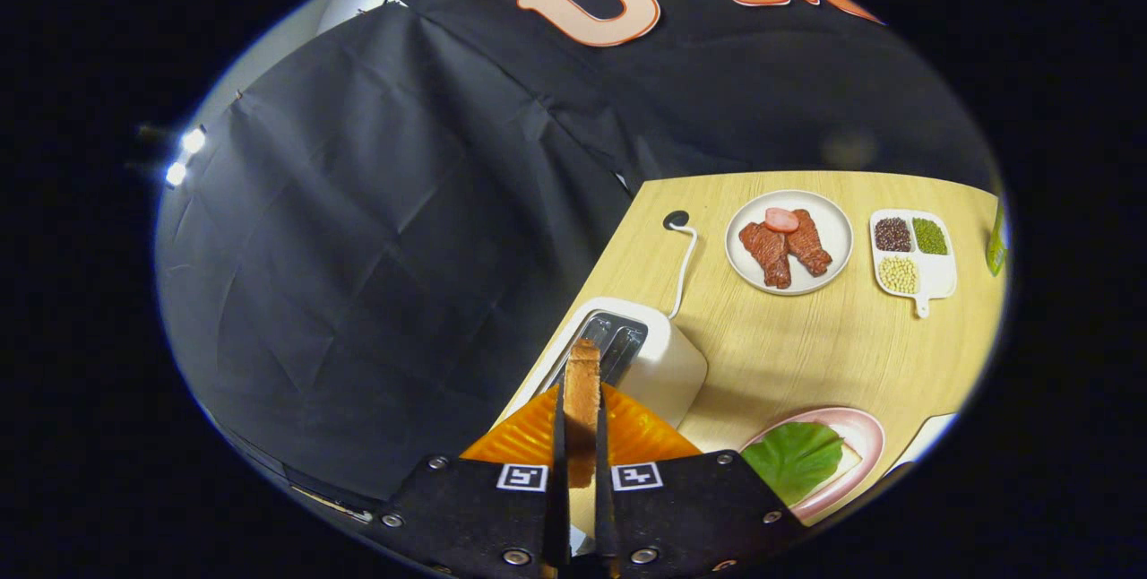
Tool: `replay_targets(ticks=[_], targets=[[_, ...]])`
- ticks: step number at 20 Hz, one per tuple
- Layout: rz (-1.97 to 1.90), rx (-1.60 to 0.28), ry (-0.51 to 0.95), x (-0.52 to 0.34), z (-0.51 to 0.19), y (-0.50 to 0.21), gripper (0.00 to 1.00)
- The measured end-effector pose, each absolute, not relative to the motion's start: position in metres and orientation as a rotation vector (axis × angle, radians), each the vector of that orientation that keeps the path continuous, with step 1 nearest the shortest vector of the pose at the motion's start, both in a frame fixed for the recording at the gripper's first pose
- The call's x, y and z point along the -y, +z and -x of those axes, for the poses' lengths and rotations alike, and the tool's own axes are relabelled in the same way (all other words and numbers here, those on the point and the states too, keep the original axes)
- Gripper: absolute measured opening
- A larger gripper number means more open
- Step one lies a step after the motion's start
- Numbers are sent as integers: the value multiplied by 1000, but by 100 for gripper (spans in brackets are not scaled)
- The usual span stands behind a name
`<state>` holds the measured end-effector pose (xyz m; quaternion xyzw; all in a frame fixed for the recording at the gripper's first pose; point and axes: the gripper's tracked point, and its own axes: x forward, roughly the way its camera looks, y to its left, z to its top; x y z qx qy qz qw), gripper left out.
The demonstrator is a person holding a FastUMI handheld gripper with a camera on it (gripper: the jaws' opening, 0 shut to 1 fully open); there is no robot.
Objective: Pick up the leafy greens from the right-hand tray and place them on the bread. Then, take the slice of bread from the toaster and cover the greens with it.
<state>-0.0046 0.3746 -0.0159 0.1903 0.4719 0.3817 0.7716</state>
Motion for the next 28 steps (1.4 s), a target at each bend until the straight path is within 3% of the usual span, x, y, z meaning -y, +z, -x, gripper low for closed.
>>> replay_targets(ticks=[8, 28], targets=[[-438, -984, 821, -328, 18, -24, 12], [-533, -1139, 663, -232, 45, -156, 12]])
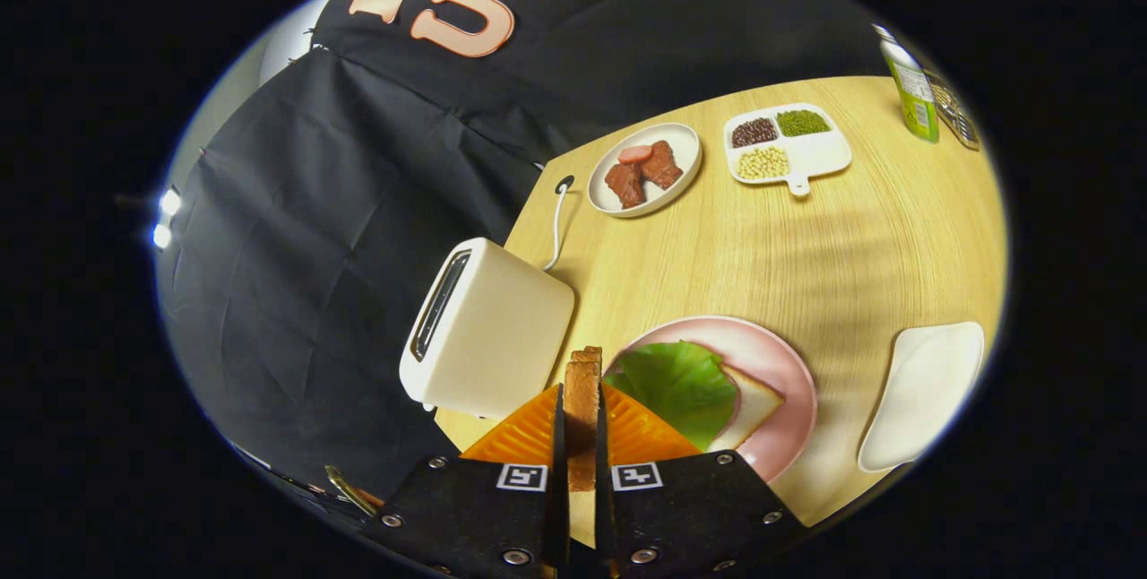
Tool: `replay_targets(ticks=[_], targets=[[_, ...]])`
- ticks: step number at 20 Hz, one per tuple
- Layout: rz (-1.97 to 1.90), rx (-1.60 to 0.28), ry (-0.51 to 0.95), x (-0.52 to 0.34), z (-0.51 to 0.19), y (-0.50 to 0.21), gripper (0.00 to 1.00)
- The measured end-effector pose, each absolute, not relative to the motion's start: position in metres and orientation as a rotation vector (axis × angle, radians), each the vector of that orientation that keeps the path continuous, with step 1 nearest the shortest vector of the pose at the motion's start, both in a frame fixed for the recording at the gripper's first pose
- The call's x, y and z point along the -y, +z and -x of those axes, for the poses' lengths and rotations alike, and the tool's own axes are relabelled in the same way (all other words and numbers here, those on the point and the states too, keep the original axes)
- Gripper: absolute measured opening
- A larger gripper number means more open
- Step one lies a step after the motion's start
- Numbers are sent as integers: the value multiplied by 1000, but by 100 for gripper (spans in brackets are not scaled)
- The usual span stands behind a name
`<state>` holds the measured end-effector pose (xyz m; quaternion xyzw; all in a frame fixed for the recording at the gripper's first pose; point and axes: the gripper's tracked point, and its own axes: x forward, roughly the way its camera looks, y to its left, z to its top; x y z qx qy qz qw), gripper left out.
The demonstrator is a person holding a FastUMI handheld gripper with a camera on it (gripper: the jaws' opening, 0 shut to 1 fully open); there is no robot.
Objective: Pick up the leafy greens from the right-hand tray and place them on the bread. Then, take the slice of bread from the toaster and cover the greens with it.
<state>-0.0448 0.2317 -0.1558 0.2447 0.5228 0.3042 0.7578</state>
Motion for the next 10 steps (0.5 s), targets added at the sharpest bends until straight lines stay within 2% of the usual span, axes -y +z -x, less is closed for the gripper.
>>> replay_targets(ticks=[10], targets=[[-459, -1174, 623, -206, 58, -197, 12]])
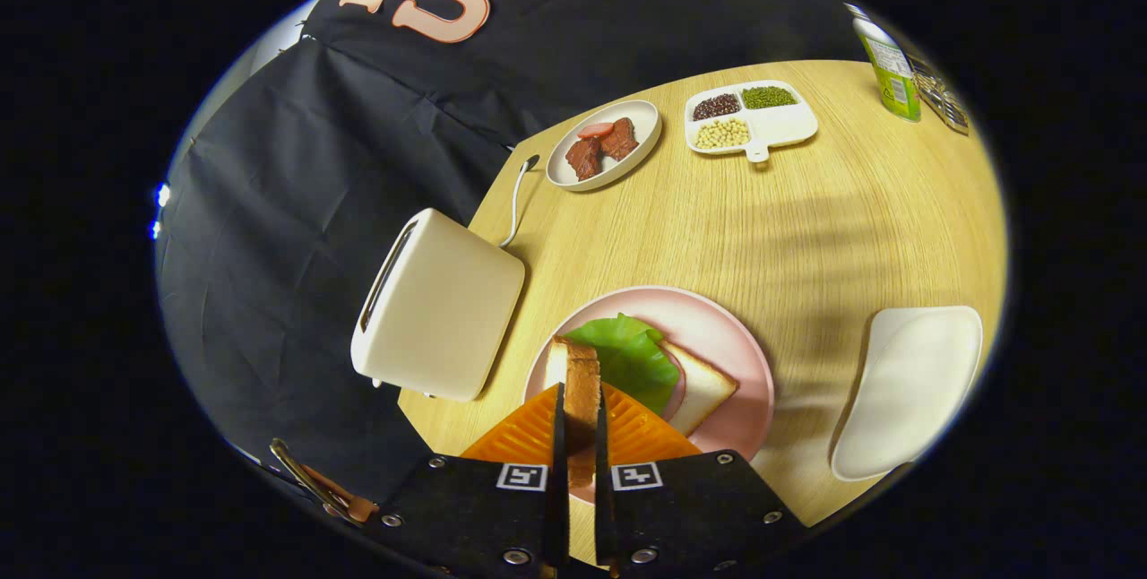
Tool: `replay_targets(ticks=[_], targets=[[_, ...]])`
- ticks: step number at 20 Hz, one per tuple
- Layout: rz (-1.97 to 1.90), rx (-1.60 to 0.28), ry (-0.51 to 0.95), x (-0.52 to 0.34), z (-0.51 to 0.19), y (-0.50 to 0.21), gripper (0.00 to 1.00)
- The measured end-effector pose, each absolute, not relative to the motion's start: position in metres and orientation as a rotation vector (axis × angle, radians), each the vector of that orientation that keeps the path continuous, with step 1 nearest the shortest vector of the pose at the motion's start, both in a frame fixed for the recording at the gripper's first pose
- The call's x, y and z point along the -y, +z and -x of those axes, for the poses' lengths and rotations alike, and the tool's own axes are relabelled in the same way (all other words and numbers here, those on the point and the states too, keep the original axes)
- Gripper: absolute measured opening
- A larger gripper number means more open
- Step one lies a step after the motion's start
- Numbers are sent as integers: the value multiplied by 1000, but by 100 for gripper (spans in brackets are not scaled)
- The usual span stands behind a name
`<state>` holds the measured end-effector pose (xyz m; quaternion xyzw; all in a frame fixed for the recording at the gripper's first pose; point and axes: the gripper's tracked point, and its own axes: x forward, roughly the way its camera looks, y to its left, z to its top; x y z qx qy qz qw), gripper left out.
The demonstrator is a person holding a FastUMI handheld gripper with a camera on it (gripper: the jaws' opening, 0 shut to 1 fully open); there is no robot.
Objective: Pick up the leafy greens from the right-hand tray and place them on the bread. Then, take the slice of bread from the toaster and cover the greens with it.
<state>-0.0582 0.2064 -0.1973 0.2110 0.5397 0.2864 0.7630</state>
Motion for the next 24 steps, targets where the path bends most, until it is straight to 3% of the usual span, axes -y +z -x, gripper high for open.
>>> replay_targets(ticks=[4, 9, 17, 24], targets=[[-468, -1162, 605, -199, 59, -205, 12], [-406, -1074, 601, -194, 53, -200, 23], [-224, -819, 507, -167, 19, -178, 49], [-140, -513, 415, -152, -14, -110, 71]])
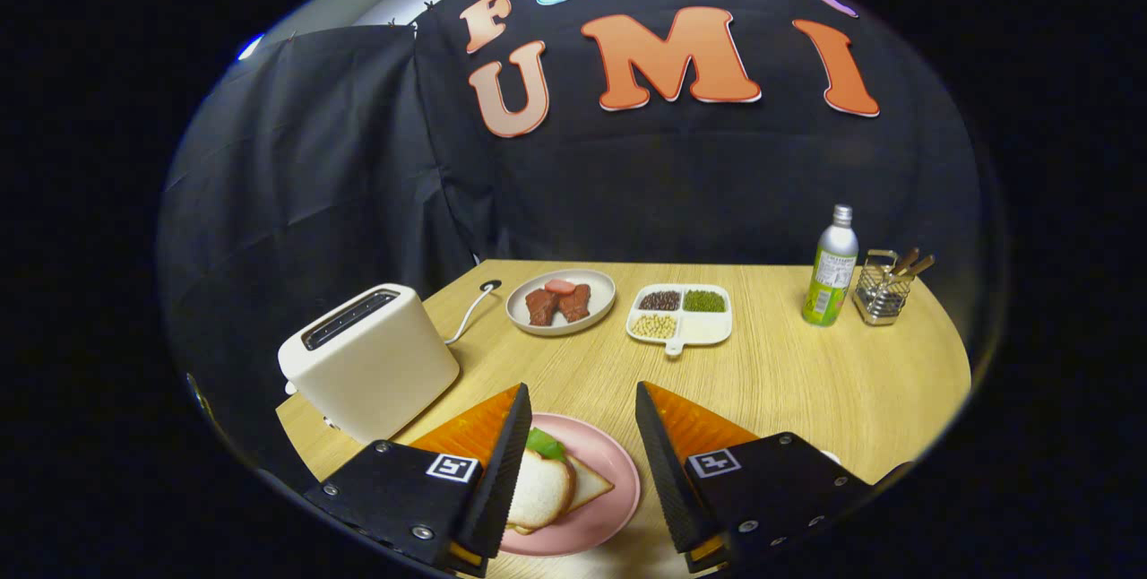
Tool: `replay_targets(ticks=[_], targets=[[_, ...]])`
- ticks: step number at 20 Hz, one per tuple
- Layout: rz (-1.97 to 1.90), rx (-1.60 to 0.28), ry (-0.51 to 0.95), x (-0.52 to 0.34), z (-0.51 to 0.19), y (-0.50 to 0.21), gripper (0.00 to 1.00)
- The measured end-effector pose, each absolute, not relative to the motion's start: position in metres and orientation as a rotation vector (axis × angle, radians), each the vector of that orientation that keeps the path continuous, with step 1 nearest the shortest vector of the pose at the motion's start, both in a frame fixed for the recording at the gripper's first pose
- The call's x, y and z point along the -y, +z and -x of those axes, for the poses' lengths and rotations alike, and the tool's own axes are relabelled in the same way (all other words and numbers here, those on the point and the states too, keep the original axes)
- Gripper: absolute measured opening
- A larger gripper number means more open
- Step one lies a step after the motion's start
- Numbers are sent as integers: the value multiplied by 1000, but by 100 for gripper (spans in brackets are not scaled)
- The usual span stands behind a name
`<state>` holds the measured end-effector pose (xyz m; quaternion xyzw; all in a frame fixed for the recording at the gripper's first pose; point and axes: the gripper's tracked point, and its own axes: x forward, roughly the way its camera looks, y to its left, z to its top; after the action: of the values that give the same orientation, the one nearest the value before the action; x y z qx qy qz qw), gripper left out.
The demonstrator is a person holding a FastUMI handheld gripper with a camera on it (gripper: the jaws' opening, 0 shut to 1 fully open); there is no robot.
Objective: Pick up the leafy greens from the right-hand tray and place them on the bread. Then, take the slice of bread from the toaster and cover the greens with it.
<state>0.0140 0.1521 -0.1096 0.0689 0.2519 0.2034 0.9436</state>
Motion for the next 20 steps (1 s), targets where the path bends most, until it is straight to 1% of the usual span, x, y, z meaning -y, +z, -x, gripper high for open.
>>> replay_targets(ticks=[3, 5, 6, 8, 13, 20], targets=[[-145, -405, 391, -145, -22, -82, 78], [-131, -348, 373, -140, -26, -68, 85], [-132, -327, 368, -140, -26, -64, 92], [-125, -292, 352, -137, -28, -57, 96], [-22, -149, 294, -125, -30, -30, 97], [32, -40, 293, -136, -22, -8, 97]])
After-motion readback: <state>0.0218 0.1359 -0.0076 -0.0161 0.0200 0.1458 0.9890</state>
